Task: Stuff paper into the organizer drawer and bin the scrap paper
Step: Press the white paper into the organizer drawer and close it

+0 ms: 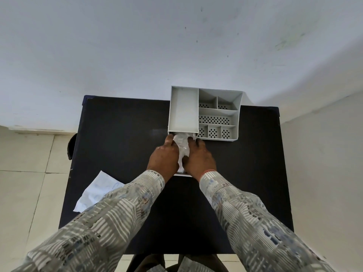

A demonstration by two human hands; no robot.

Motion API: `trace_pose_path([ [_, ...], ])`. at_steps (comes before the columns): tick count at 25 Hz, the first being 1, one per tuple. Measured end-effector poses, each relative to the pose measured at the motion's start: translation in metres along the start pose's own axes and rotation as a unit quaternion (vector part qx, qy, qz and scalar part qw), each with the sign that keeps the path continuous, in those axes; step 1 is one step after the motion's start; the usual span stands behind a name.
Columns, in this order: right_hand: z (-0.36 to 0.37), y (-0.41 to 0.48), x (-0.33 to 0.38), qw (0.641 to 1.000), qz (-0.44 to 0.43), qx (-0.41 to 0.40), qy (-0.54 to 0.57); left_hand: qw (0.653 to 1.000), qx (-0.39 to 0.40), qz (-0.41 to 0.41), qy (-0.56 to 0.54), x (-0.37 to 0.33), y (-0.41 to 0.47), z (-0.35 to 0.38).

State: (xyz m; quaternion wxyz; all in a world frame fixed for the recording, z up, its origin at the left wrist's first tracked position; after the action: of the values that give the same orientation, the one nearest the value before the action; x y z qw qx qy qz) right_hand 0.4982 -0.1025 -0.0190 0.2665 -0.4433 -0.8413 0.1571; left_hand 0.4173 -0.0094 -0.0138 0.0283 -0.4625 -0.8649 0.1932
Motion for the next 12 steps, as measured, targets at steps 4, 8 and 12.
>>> trace_pose_path([
  [4, -0.013, 0.016, 0.009, 0.999, 0.007, 0.028, -0.042, 1.0, 0.006, -0.002, -0.005, -0.005, 0.012, -0.015],
  [8, -0.025, 0.022, 0.011, 0.997, 0.029, 0.063, -0.04, 0.999, -0.042, 0.011, -0.028, -0.003, -0.003, -0.013],
  [12, -0.028, 0.025, 0.01, 0.994, 0.033, 0.103, 0.002, 0.997, -0.029, 0.075, -0.014, 0.003, -0.028, 0.01],
])
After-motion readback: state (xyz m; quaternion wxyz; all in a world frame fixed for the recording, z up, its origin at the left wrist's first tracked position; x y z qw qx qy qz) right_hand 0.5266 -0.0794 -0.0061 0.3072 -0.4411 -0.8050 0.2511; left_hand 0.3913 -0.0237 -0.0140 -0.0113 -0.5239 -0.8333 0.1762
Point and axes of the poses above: each hand's wrist, its own y-axis towards the middle knuckle, its own z-axis out of the palm, x = y × z, the point moved 4 cm from there along y, towards the middle knuckle, and after that the axes turned 4 degrees about -x, right-handed, at the moved point
